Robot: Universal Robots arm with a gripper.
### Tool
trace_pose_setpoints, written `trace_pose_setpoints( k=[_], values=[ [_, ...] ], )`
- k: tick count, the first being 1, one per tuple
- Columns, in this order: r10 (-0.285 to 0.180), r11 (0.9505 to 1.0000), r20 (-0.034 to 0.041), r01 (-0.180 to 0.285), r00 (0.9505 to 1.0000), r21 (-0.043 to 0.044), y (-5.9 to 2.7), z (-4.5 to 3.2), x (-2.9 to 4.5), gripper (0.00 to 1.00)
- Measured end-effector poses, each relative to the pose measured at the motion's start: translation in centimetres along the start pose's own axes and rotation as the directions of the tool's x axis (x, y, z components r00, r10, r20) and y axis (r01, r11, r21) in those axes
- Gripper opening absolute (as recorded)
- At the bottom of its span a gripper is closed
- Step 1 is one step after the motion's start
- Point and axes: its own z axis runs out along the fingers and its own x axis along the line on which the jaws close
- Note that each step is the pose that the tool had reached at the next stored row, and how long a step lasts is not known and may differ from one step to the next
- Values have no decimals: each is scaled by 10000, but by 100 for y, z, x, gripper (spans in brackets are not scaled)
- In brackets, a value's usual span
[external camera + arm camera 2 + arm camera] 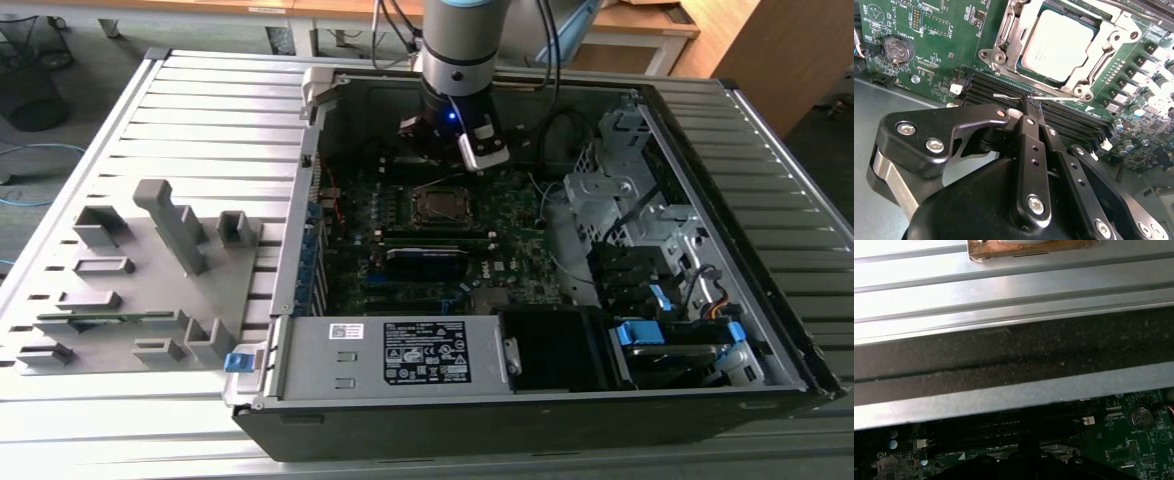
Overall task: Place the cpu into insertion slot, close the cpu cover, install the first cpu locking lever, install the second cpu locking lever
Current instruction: 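Install the first cpu locking lever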
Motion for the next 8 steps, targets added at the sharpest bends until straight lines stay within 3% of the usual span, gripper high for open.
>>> trace_pose_setpoints(
  k=[8],
  values=[
    [-3,10000,3,3,10000,29,7,45,-12,11]
  ],
)
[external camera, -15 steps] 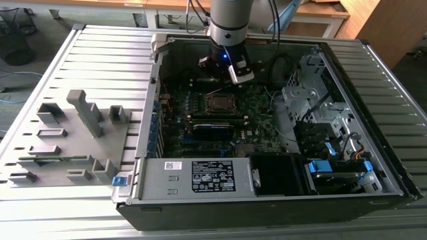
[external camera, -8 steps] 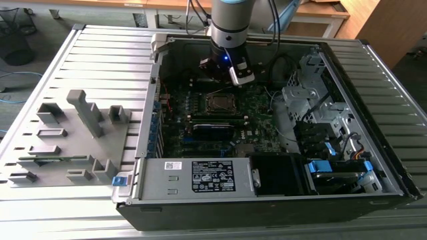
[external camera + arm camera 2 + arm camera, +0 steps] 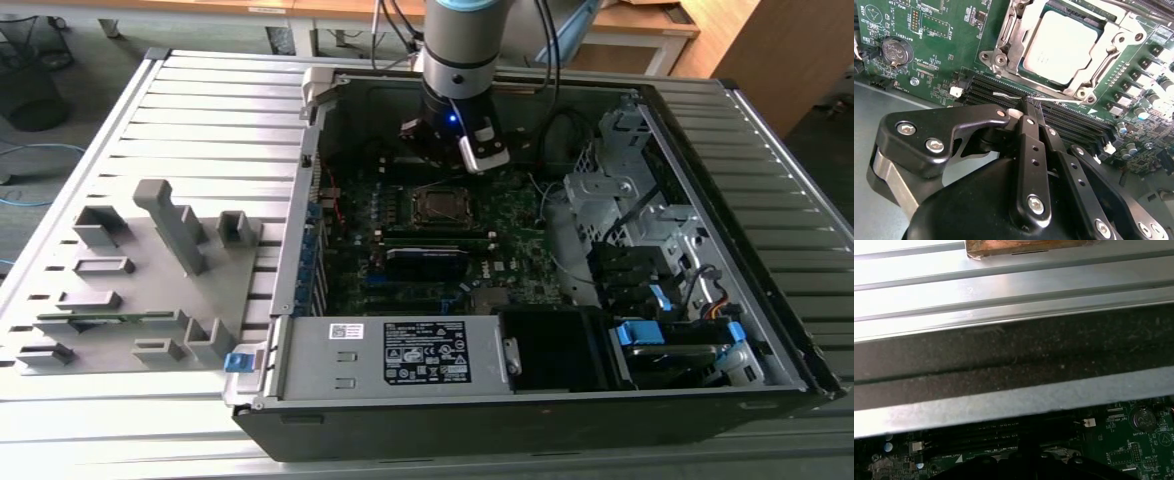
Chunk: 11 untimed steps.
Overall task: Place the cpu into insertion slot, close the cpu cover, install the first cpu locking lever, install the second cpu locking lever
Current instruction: 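Install the first cpu locking lever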
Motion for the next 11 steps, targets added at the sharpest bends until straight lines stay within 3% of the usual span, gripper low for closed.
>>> trace_pose_setpoints(
  k=[11],
  values=[
    [0,10000,1,0,10000,-3,8,29,-12,11]
  ],
)
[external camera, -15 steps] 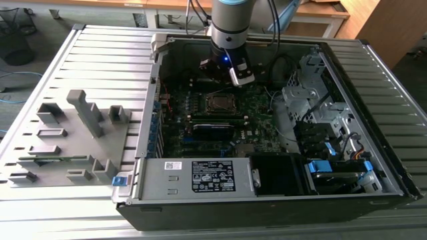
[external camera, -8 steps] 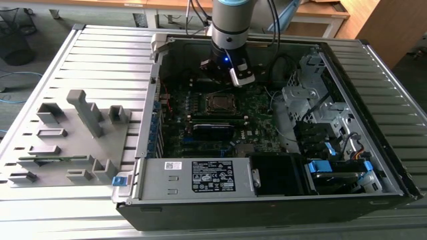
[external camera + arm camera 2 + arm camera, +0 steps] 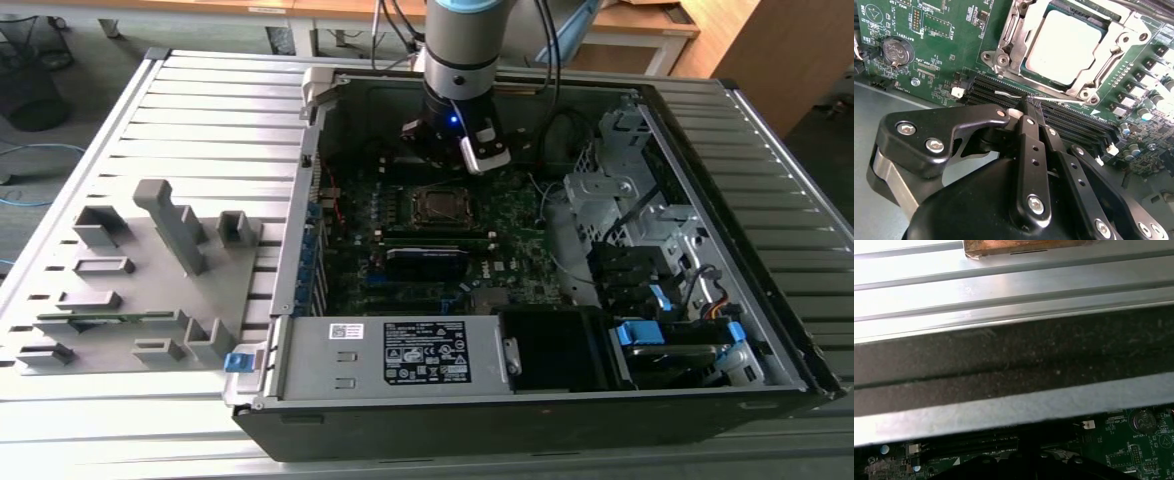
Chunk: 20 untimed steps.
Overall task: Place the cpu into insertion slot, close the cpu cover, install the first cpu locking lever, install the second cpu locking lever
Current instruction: 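Install the first cpu locking lever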
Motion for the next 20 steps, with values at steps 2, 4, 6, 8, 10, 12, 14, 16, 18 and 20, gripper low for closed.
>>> trace_pose_setpoints(
  k=[2,4,6,8,10,12,14,16,18,20],
  values=[
    [0,10000,0,0,10000,-1,-3,17,0,11],
    [0,10000,0,0,10000,2,-7,33,1,11],
    [-1,10000,1,1,10000,14,-9,43,1,11],
    [-2,10000,4,2,10000,40,-9,48,1,11],
    [-3,10000,10,3,10000,78,-10,51,0,11],
    [-6,9999,19,6,10000,129,-10,53,-3,11],
    [-11,9998,30,10,10000,208,-9,54,-8,11],
    [-15,9995,43,14,10000,302,-8,55,-14,11],
    [-23,9992,60,21,10000,412,-8,56,-21,11],
    [-26,9989,68,23,10000,463,-8,56,-24,11]
  ],
)
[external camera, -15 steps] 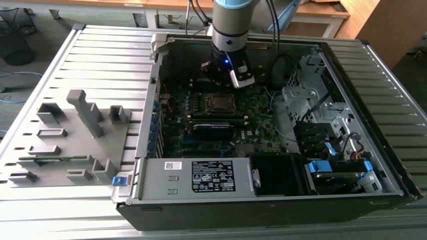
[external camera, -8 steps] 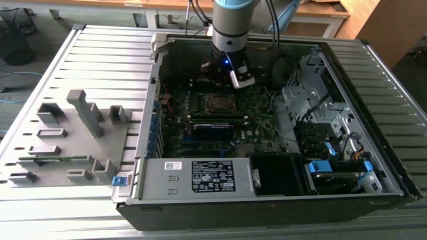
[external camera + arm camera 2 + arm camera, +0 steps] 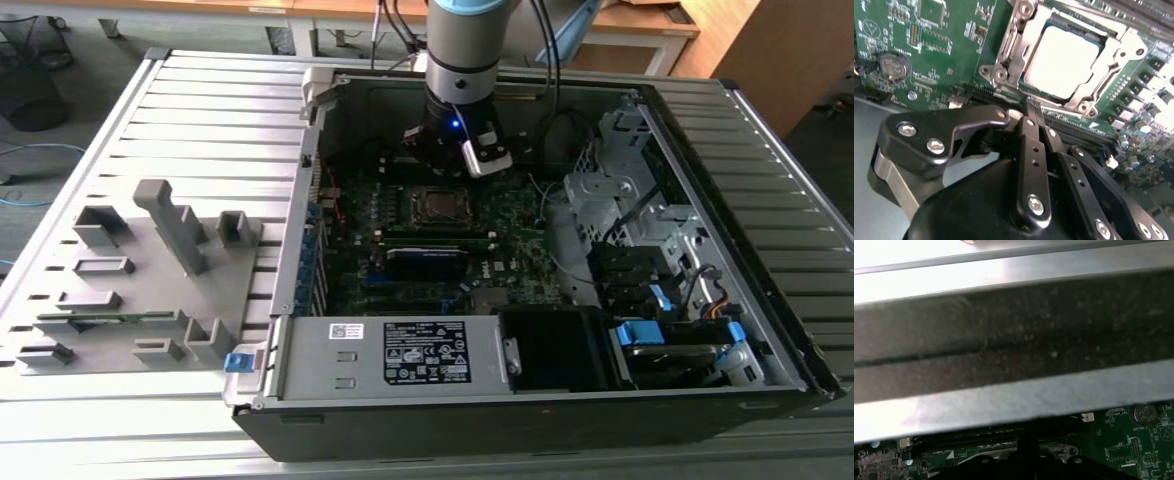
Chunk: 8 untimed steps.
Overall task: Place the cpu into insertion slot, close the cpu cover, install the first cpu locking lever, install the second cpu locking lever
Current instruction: 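Install the first cpu locking lever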
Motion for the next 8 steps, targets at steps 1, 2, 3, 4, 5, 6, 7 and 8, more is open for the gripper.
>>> trace_pose_setpoints(
  k=[1,2,3,4,5,6,7,8],
  values=[
    [0,10000,0,0,10000,3,2,0,0,11],
    [2,10000,0,-2,10000,5,9,1,2,11],
    [1,10000,-1,-1,10000,5,17,2,3,11],
    [1,10000,0,-1,10000,6,29,4,5,11],
    [0,10000,1,0,10000,4,43,6,7,11],
    [0,10000,1,0,10000,2,55,8,8,11],
    [1,10000,0,-1,10000,3,66,10,10,11],
    [1,10000,0,-1,10000,3,77,11,12,11]
  ],
)
